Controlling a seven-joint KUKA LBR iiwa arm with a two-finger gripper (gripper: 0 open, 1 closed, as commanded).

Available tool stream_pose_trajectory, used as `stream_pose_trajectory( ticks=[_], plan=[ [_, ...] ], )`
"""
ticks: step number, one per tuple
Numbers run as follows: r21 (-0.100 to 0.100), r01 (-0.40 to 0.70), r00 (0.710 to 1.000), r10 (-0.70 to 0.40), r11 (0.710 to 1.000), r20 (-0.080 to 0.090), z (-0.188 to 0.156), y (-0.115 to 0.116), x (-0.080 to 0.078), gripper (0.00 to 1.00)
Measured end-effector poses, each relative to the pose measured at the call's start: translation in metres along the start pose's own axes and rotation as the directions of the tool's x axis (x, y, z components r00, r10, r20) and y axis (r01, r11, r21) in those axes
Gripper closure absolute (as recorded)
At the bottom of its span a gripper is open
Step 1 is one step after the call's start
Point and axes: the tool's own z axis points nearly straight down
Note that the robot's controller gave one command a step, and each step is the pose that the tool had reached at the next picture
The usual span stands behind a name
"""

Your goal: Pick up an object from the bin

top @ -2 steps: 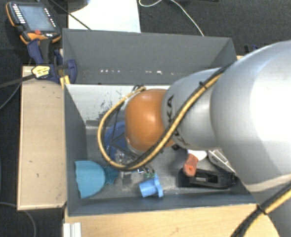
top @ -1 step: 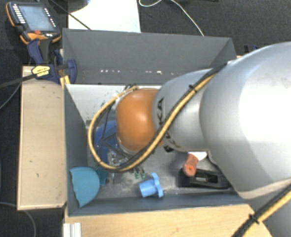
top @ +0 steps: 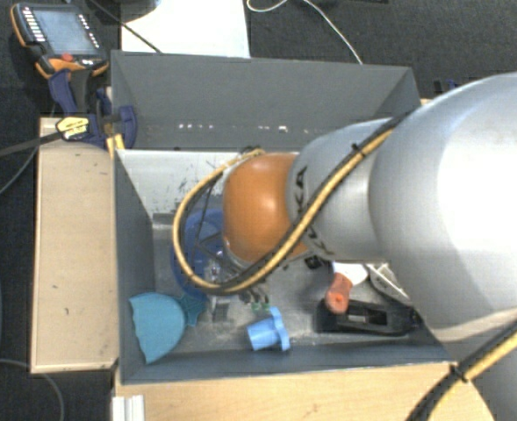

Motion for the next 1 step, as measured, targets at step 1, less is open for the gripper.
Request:
stream_pose_trajectory(
  ticks=[1],
  plan=[
    [0.0, -0.002, 1.0, 0.002, 1.0, 0.0, 0.0, -0.0001, 0.0, 1.0]
  ],
)
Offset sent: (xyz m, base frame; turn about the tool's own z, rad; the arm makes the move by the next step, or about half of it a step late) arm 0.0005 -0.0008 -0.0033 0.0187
